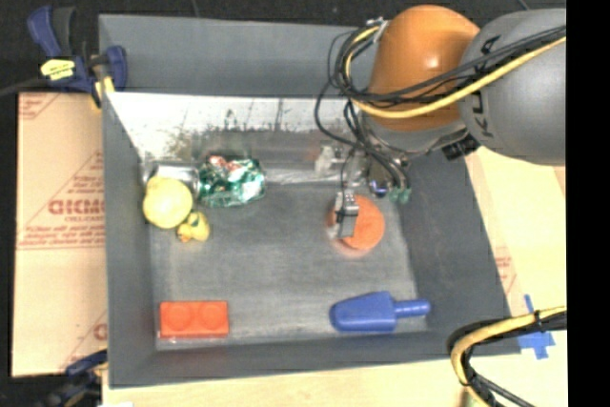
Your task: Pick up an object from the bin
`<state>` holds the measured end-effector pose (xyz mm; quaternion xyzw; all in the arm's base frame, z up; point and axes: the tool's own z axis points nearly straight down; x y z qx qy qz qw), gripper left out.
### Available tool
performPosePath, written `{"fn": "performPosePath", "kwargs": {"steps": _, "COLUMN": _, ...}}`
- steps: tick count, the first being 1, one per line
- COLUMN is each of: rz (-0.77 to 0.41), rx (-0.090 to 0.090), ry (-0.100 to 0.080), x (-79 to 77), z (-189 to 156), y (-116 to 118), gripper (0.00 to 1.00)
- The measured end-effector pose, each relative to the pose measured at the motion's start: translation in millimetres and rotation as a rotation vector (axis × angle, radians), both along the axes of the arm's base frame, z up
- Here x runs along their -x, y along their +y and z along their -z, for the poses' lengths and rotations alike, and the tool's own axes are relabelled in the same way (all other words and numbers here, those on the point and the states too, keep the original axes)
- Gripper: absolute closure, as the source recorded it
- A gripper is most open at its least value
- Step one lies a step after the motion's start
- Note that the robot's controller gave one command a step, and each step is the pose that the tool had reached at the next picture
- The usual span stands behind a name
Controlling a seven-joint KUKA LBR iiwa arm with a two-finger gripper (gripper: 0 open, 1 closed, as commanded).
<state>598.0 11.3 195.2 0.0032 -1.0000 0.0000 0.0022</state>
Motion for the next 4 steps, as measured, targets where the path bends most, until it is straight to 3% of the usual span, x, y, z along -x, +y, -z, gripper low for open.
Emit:
{"fn": "performPosePath", "kwargs": {"steps": 1, "rz": 0.000, "rx": 0.000, "ry": -0.008, "x": -1.8, "z": -5, "y": 0, "gripper": 0.00}}
{"fn": "performPosePath", "kwargs": {"steps": 2, "rz": -0.099, "rx": 0.000, "ry": -0.015, "x": -32.1, "z": 79, "y": 82, "gripper": 0.00}}
{"fn": "performPosePath", "kwargs": {"steps": 3, "rz": -0.178, "rx": 0.004, "ry": -0.019, "x": -37.0, "z": 67, "y": 113, "gripper": 0.00}}
{"fn": "performPosePath", "kwargs": {"steps": 4, "rz": -0.162, "rx": -0.002, "ry": -0.022, "x": -50.7, "z": 83, "y": 125, "gripper": 0.00}}
